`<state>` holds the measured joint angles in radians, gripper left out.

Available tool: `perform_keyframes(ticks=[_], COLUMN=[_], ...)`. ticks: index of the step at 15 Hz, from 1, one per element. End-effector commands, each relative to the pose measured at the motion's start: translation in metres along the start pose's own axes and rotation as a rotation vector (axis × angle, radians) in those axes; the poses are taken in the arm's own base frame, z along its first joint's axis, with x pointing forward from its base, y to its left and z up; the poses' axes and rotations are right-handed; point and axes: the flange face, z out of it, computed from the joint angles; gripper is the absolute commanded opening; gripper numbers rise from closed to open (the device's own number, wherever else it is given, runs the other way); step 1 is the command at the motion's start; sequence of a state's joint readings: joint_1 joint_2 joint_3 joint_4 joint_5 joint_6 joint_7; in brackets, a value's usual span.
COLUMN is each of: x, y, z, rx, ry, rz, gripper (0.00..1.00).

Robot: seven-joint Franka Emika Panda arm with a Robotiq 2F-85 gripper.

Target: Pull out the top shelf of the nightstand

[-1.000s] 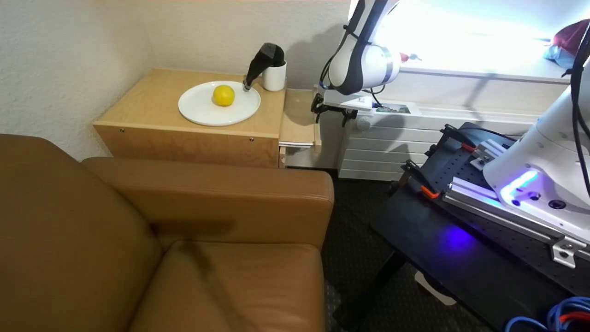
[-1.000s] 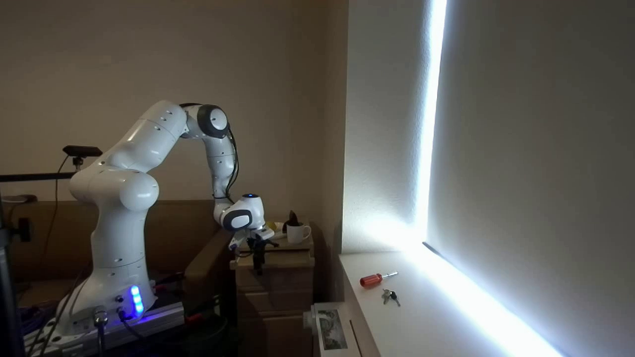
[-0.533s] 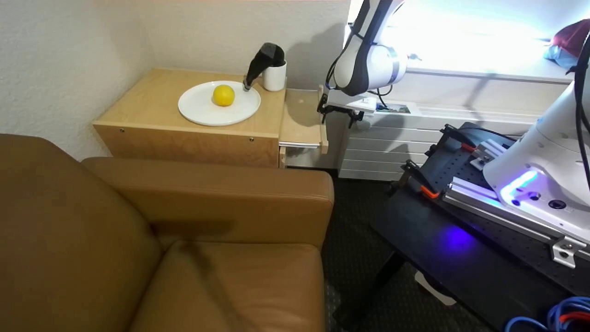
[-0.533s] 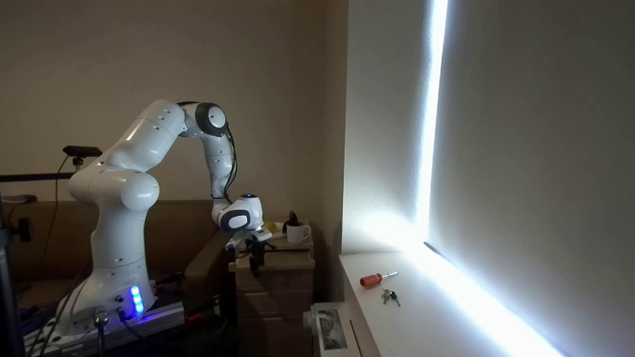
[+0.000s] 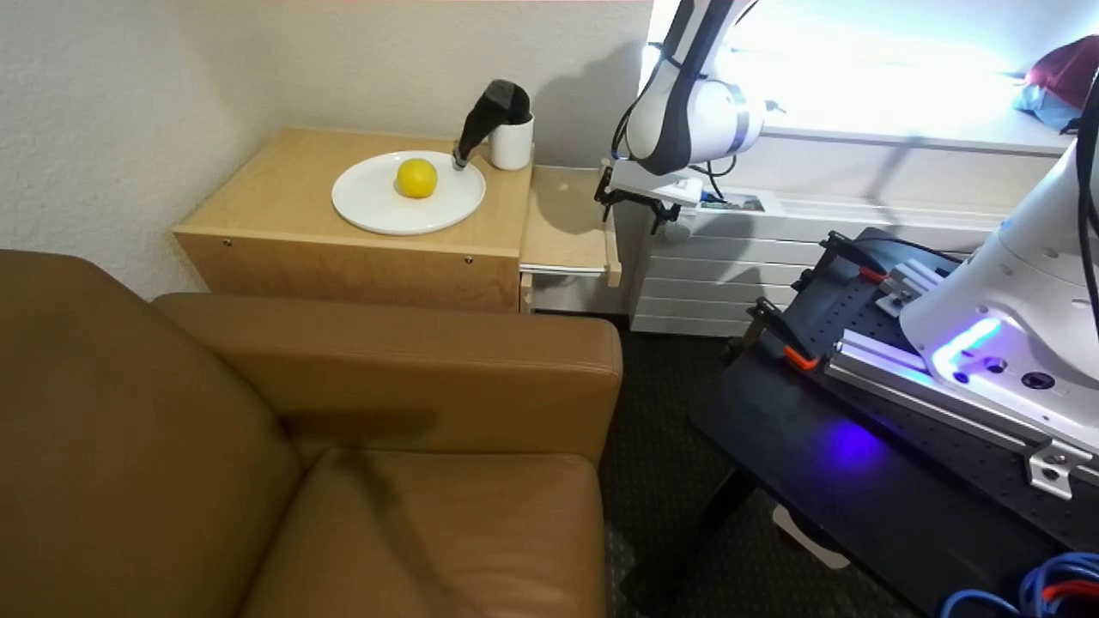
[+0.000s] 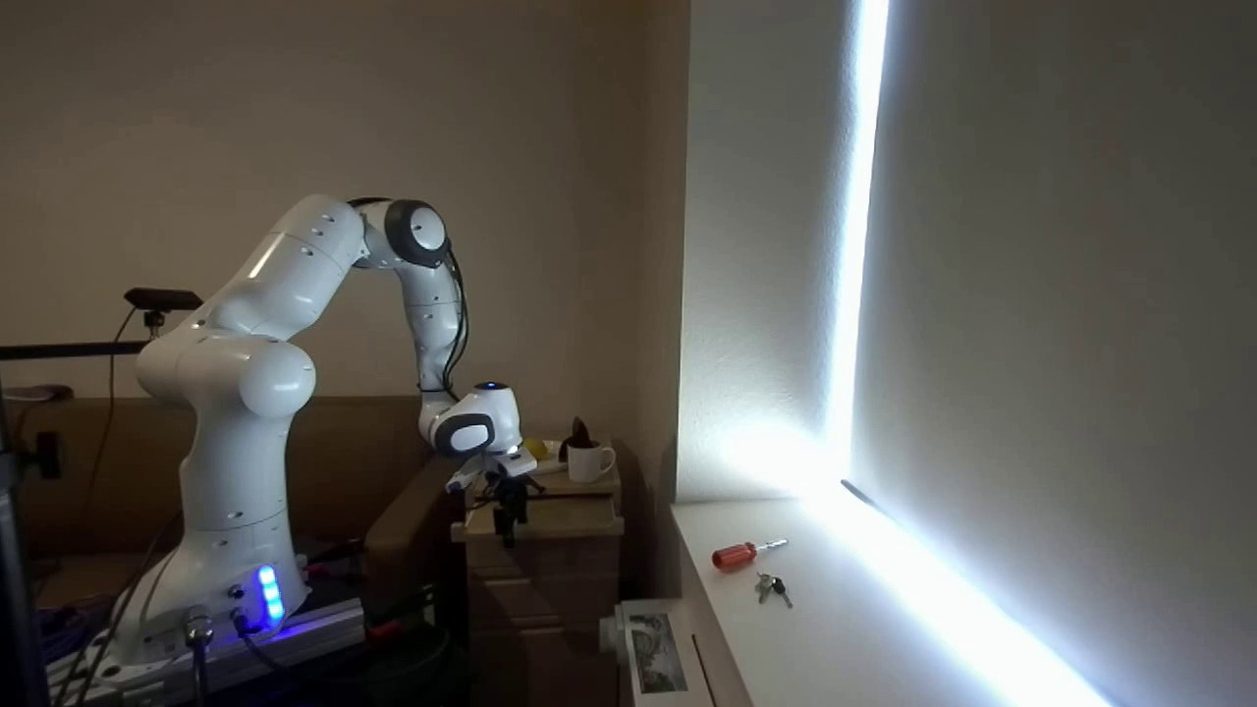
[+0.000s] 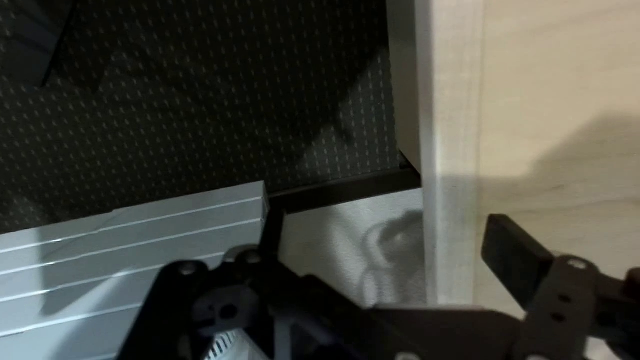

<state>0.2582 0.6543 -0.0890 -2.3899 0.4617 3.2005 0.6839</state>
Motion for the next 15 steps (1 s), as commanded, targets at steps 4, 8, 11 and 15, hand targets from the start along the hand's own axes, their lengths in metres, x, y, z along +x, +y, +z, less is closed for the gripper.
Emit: perform_keyframes(ticks=[4,8,11,15], x=[0.011,0.000,-0.005,-0.010], y=[-0.014,-0.025,-0.023,-0.019], z=[-0.023,-0.008,-0.010,0.008], rx=[0.064,0.058,0.059,0.026], ry=[0.056,0.023,0.032,0.011], rz=[-0.005,0.001,-0.013,-0.017], gripper=[1.00,1.00,1.00,1.00])
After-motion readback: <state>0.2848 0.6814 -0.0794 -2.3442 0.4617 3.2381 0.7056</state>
